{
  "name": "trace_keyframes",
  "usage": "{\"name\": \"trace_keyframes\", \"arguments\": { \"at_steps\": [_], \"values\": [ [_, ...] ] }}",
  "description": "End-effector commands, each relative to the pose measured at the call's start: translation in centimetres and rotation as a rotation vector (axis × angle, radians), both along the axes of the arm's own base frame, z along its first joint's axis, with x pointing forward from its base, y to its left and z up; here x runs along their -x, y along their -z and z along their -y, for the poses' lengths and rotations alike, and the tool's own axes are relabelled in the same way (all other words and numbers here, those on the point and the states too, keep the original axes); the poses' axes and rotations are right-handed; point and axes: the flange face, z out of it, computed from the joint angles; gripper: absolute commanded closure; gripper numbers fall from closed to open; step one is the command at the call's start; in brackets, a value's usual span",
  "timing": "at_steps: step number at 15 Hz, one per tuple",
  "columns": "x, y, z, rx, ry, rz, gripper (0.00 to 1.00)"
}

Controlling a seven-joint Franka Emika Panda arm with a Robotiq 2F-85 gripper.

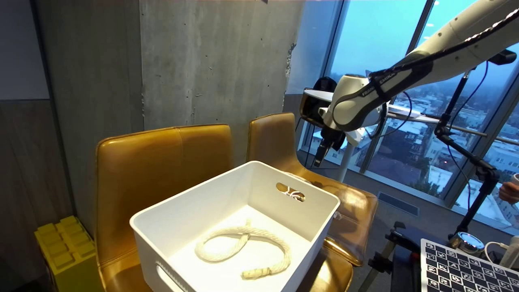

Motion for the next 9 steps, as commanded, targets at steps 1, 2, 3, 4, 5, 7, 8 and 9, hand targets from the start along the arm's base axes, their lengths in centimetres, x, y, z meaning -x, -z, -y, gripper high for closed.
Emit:
{"name": "trace_keyframes", "arguments": {
  "at_steps": [1,2,3,4,5,7,8,9],
  "values": [
    [-2.8,4.2,1.9,0.007,-0.030,0.001,0.00],
    [-3.1,5.4,2.1,0.006,-0.030,-0.004,0.00],
    [-3.5,6.6,2.3,0.009,-0.029,-0.008,0.00],
    [-3.7,7.6,2.4,0.011,-0.029,-0.011,0.00],
    [-4.0,8.7,2.6,0.016,-0.026,-0.013,0.00],
    [-4.3,10.5,2.9,0.025,-0.024,-0.016,0.00],
    [-4.4,11.3,3.1,0.028,-0.022,-0.019,0.00],
    [-4.5,12.1,3.4,0.032,-0.019,-0.020,0.00]
  ]
}}
